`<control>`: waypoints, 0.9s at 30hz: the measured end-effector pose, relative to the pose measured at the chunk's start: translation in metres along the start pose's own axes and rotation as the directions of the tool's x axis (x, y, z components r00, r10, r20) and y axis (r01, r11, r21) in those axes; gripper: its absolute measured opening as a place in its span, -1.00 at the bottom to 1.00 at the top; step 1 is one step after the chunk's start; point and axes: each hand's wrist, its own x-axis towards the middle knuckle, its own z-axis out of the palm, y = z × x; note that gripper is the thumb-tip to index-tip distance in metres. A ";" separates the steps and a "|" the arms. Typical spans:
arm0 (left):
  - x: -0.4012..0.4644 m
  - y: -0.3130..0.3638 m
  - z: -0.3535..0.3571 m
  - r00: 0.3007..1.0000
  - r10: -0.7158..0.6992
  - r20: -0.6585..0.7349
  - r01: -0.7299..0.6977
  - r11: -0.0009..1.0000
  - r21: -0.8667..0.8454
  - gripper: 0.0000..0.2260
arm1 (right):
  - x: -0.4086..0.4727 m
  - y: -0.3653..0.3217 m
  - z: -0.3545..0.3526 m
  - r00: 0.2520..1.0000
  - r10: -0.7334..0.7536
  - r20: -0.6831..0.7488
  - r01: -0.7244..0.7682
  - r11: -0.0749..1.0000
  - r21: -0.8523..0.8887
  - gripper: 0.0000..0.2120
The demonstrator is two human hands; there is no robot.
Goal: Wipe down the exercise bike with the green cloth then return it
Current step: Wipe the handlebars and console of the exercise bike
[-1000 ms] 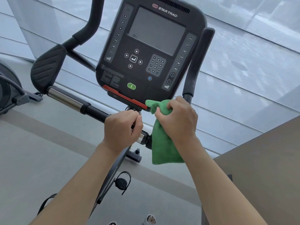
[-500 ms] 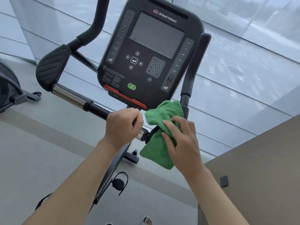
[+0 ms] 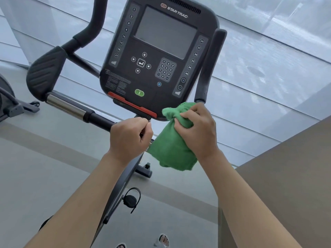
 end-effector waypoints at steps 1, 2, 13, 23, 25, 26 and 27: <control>0.000 0.000 0.000 1.000 0.001 0.001 -0.001 1.000 -0.002 -0.60 | 0.007 0.000 0.001 0.999 0.032 0.012 -0.032 0.999 -0.019 -0.85; 0.001 0.001 -0.001 1.000 0.001 0.002 -0.001 1.000 -0.004 -0.60 | 0.013 0.000 0.002 0.998 0.059 0.025 -0.058 0.998 -0.036 -0.85; 0.001 0.002 -0.001 0.999 -0.030 -0.011 0.030 1.000 0.005 -0.60 | -0.071 -0.035 -0.012 0.998 0.047 0.029 -0.047 0.999 -0.010 -0.85; 0.000 0.002 -0.001 1.000 -0.020 0.007 0.020 1.000 -0.003 -0.60 | -0.031 -0.006 -0.003 1.000 0.024 -0.010 -0.024 1.000 -0.001 -0.82; 0.000 0.002 -0.001 1.000 -0.017 0.006 0.017 1.000 -0.010 -0.60 | -0.015 -0.002 -0.001 0.998 0.057 -0.019 -0.057 0.998 -0.009 -0.82; 0.001 0.002 -0.001 1.000 -0.018 0.008 0.018 1.000 -0.013 -0.60 | -0.008 -0.002 0.000 0.997 0.071 -0.014 -0.072 0.997 -0.013 -0.82; 0.001 0.003 -0.002 1.000 -0.022 0.011 0.022 1.000 -0.014 -0.60 | -0.003 -0.002 0.000 0.997 0.079 -0.001 -0.079 0.997 -0.020 -0.81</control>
